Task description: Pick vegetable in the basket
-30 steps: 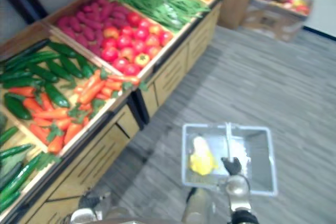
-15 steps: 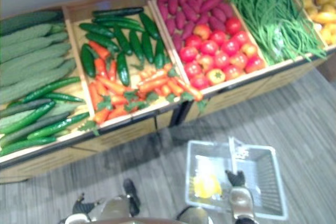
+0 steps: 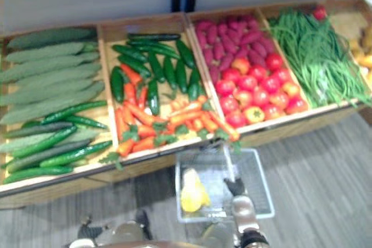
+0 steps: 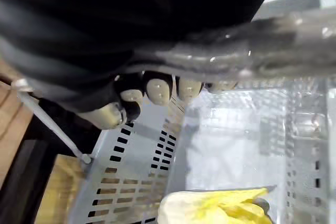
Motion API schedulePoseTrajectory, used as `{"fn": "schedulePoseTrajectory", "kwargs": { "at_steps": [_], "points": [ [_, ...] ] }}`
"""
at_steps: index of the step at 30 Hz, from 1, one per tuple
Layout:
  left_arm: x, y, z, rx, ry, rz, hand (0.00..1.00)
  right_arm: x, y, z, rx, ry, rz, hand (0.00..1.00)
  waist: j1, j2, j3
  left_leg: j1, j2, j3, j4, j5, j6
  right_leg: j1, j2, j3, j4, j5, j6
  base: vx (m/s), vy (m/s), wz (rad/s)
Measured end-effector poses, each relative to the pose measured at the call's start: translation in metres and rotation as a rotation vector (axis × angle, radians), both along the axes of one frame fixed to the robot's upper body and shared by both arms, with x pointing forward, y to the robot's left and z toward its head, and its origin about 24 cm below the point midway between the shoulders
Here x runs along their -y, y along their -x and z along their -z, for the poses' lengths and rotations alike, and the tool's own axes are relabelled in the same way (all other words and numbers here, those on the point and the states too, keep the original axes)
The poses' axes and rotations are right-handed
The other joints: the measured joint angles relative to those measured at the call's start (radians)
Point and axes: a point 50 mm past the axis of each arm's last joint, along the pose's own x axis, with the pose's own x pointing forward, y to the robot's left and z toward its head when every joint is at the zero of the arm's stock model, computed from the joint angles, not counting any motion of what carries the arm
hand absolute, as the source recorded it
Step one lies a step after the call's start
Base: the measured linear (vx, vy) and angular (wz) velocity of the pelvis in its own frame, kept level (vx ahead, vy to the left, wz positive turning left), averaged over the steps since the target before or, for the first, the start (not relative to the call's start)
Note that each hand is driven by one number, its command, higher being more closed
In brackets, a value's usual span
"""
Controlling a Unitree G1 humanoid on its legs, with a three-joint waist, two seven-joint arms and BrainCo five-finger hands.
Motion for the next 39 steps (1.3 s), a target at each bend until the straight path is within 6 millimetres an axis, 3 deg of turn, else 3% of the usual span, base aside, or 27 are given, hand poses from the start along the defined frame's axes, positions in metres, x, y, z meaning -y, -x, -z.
{"fn": "schedulePoseTrajectory", "kwargs": {
  "at_steps": [1, 2, 5, 8, 14, 20, 31, 39],
  "points": [
    [-0.003, 0.001, 0.000, -0.003, -0.007, -0.001, 0.00, -0.004, 0.002, 0.002, -0.009, -0.014, 0.001, 1.00, 0.001, -0.011, -0.003, 0.000, -0.003, -0.001, 0.000, 0.002, -0.004, 0.001, 0.020, 0.016, -0.054, 0.015, 0.015, 0.13, -0.151, 0.16],
    [-0.008, -0.001, -0.002, 0.005, -0.016, -0.016, 0.00, -0.011, 0.003, 0.004, -0.010, -0.034, -0.001, 1.00, -0.001, -0.051, -0.005, 0.000, -0.025, -0.006, -0.008, 0.007, -0.016, 0.005, 0.032, 0.037, -0.123, 0.065, 0.035, 0.07, -0.189, 0.10],
    [0.011, -0.005, 0.003, 0.014, 0.040, -0.042, 0.00, 0.000, 0.007, 0.006, -0.014, -0.048, 0.075, 1.00, -0.004, -0.007, -0.007, 0.000, -0.023, -0.025, -0.068, 0.043, -0.054, 0.031, 0.071, 0.033, -0.206, 0.045, 0.044, 0.02, -0.151, 0.09],
    [0.010, 0.003, 0.005, 0.003, 0.050, -0.096, 0.00, 0.021, 0.022, 0.011, -0.047, -0.068, 0.227, 1.00, -0.005, 0.006, -0.013, 0.020, -0.016, -0.025, -0.113, 0.070, -0.068, 0.077, 0.105, 0.023, -0.285, 0.044, 0.044, -0.03, -0.085, 0.00],
    [0.008, 0.015, 0.009, -0.032, 0.064, -0.164, 0.00, 0.031, 0.044, 0.020, -0.099, -0.121, 0.391, 1.00, -0.008, -0.018, -0.033, 0.022, -0.035, -0.048, -0.184, 0.114, -0.065, 0.113, 0.127, -0.006, -0.403, 0.087, 0.054, -0.05, -0.012, 0.12],
    [0.003, 0.024, 0.010, -0.061, 0.066, -0.172, 0.00, 0.039, 0.063, 0.026, -0.146, -0.153, 0.531, 1.00, -0.017, -0.042, -0.053, 0.035, -0.056, -0.048, -0.193, 0.114, -0.064, 0.144, 0.123, -0.009, -0.456, 0.112, 0.061, 0.03, 0.008, 0.02],
    [0.008, 0.040, 0.013, -0.077, 0.113, -0.262, 0.00, 0.059, 0.101, 0.032, -0.203, -0.181, 0.754, 1.00, -0.028, -0.013, -0.078, 0.087, -0.064, -0.047, -0.204, 0.098, -0.066, 0.197, 0.121, -0.013, -0.473, 0.112, 0.062, 0.01, -0.004, 0.00],
    [0.011, 0.074, 0.016, -0.076, 0.131, -0.609, 0.00, 0.073, 0.131, 0.033, -0.224, -0.178, 0.906, 1.00, -0.031, 0.027, -0.116, 0.088, -0.065, -0.051, -0.206, 0.096, -0.065, 0.215, 0.120, -0.032, -0.481, 0.112, 0.063, 0.00, -0.007, 0.04]
  ]
}}
